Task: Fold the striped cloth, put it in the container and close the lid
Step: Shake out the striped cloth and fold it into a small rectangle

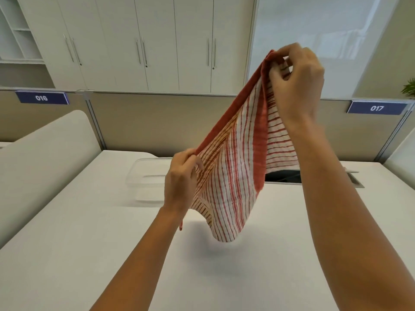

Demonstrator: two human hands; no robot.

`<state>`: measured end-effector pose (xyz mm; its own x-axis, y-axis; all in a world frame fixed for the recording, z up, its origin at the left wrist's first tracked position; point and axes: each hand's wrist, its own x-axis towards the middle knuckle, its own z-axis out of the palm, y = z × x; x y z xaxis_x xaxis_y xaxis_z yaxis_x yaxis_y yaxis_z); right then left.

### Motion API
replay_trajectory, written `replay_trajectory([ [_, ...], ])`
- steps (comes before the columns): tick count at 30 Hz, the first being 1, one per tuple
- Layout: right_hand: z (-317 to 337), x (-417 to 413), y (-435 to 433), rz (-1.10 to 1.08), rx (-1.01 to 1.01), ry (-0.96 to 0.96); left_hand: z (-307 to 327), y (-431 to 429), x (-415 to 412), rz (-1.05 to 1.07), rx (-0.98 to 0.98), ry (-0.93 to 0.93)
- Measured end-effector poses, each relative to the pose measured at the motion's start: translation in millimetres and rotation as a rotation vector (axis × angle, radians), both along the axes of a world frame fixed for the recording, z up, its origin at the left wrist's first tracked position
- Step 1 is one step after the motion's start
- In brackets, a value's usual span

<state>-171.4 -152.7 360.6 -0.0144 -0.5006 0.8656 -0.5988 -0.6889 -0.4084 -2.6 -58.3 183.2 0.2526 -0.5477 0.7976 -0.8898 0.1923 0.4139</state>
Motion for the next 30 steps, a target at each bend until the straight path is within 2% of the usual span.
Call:
replay_trajectory([
  [6,-5.7,10.0,1.6,-0.127,0.013,0.131,-10.9,15.4,-36.5,0.052,0.047,0.182],
  [11,-5.2,22.2,8.6,-0.074,0.057,0.109,-17.3,20.3,-85.1,-0.194,0.149,0.310],
  [14,-4.8,28.9,14.1,-0.042,0.075,0.082,-14.0,13.6,-111.3,-0.264,0.183,0.425],
  [19,-2.0,32.9,19.2,-0.010,0.090,0.063,-9.4,-12.4,-125.3,-0.174,0.240,0.541],
  [30,-2.8,27.0,19.3,0.025,0.125,-0.036,-2.5,-38.3,-119.5,-0.086,0.248,0.575],
])
